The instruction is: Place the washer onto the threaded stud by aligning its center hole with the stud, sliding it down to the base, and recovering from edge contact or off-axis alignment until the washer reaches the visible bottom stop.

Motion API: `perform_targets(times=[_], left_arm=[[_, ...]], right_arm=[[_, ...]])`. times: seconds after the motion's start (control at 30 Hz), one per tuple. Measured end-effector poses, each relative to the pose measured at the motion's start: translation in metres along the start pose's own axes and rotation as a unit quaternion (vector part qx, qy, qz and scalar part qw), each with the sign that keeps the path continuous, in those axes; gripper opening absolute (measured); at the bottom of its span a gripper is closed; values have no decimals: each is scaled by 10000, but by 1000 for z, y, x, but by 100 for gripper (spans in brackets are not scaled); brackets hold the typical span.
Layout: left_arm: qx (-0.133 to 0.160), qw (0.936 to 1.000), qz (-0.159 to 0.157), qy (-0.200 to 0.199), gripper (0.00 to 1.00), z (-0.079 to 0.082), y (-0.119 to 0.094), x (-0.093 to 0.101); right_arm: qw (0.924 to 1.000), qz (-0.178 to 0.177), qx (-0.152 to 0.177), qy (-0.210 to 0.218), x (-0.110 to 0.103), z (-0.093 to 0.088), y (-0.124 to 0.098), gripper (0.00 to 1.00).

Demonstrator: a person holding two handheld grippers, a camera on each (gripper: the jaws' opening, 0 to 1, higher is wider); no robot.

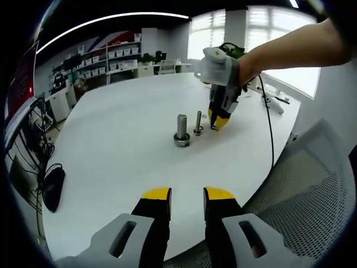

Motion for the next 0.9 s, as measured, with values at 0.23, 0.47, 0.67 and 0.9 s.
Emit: perform_targets(times=[0.23, 0.47, 0.67, 0.9], left_arm=[[2, 10000, 11, -13, 20, 0, 0, 0], [52, 10000, 37, -41, 20, 1, -1, -1], [69, 10000, 55, -44, 20, 1, -1, -2], [125, 9999, 73, -42, 20, 2, -2, -2]], right_arm=[[9999, 41, -148, 45, 3, 1, 1, 14], [9996, 178, -235, 31, 4, 2, 1, 14], [9996, 87, -258, 88, 3, 2, 1, 14], [9995, -212, -17, 248, -3, 0, 0, 15]])
Point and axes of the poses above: the point that each gripper's makers call its tool centre point, and the gripper's own axes: y roughly forward along the fingers, x roughly to its right, z roughly out of its top, the point moved 5 cm from there along -y, roughly backward along the fingers, and after that the axes turned 2 degrees about y, right-handed, at the moved point
